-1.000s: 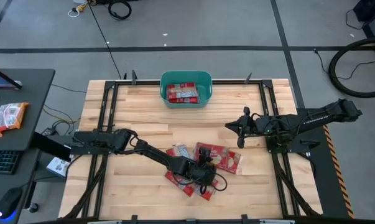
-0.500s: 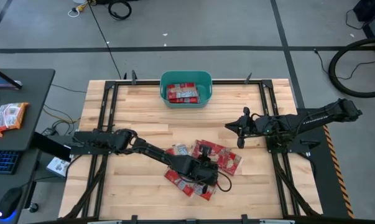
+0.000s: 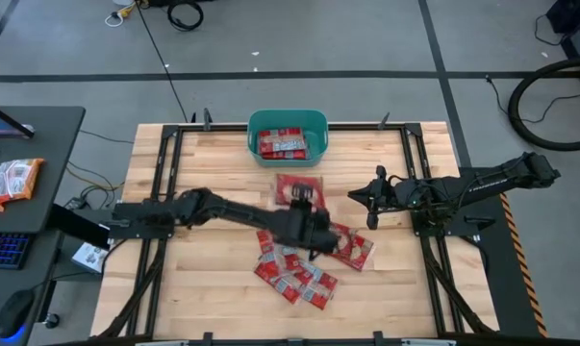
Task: Sort popcorn bags into baskets
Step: Put the popcorn bag into the green bin
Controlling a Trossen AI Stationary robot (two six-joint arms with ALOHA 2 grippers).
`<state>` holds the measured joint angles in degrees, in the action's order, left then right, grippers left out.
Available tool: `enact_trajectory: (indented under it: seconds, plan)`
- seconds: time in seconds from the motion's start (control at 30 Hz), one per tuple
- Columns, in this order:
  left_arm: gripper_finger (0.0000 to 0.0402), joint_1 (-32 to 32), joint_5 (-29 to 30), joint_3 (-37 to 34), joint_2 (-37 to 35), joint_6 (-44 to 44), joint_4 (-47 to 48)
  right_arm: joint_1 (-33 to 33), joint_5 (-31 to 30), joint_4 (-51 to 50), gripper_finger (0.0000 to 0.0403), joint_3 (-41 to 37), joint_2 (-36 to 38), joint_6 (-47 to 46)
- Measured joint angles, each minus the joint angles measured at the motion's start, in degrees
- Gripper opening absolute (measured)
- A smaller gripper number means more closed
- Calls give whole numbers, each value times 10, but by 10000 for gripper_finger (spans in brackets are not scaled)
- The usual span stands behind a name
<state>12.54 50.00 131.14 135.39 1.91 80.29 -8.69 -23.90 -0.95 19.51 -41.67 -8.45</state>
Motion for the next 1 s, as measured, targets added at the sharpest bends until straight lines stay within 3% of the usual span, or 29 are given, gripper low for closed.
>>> enact_trajectory:
  seconds: [0.3, 0.73, 0.9, 1.0]
  plan:
    - [22, -123, -3, 0, -4, -54, 29, 0, 25, 0, 36, 0, 0, 1]
    - [23, -270, -101, -42, -6, -209, -166, 0, 27, 0, 36, 0, 0, 6]
    - [28, -304, -141, -60, -5, -224, -181, 0, 28, 0, 36, 0, 0, 7]
    - [52, -317, -170, -68, -5, -218, -178, 0, 27, 0, 36, 0, 0, 7]
